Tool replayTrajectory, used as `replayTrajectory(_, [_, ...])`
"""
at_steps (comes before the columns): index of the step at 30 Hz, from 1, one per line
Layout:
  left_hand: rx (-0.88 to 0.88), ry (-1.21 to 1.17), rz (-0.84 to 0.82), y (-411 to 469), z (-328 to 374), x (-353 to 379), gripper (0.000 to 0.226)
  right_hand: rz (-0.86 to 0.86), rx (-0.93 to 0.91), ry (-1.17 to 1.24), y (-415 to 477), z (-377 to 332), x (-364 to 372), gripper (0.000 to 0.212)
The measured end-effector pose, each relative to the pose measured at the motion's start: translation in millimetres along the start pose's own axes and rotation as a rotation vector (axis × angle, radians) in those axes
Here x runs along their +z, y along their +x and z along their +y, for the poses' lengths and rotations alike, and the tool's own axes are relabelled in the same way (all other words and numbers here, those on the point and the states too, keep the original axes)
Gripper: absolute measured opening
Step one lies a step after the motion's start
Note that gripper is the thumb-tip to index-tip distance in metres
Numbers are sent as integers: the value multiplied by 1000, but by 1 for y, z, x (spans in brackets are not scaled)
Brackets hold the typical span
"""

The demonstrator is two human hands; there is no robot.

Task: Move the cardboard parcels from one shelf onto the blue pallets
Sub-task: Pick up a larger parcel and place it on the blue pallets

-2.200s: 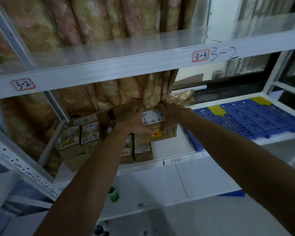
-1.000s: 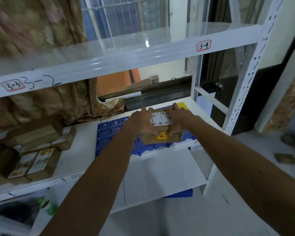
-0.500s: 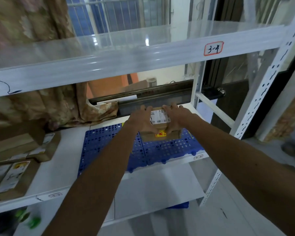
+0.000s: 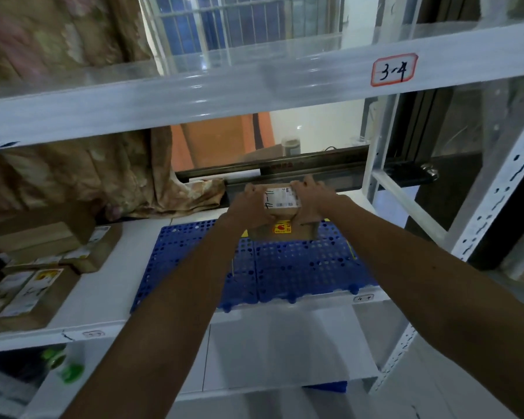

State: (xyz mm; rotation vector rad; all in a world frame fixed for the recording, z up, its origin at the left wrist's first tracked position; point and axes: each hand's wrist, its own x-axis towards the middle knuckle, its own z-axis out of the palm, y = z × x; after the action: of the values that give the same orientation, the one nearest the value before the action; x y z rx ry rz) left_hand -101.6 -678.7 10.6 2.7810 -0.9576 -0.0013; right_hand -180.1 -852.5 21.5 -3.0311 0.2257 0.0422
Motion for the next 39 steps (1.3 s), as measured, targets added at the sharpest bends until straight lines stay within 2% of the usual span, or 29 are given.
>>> replayTrajectory(5, [-58, 10, -13, -6, 0, 35, 70, -34, -45, -2, 16, 12, 20, 117])
replayTrajectory(9, [-54, 15, 63, -12, -6, 61, 61, -81, -37, -29, 26, 17, 36, 116])
replayTrajectory(17, [-16, 117, 155, -24, -6, 85, 67, -65, -66, -8, 45, 29, 50, 105])
replayTrajectory(21, [-18, 103, 183, -9, -20, 84, 67, 7, -65, -14, 52, 28, 61, 95])
replayTrajectory(28, [22, 106, 82, 16, -37, 67, 82, 52, -43, -13, 61, 26, 73, 90])
replayTrajectory(39, [36, 78, -37, 42, -42, 49, 68, 59, -29, 25, 70, 32, 81, 90])
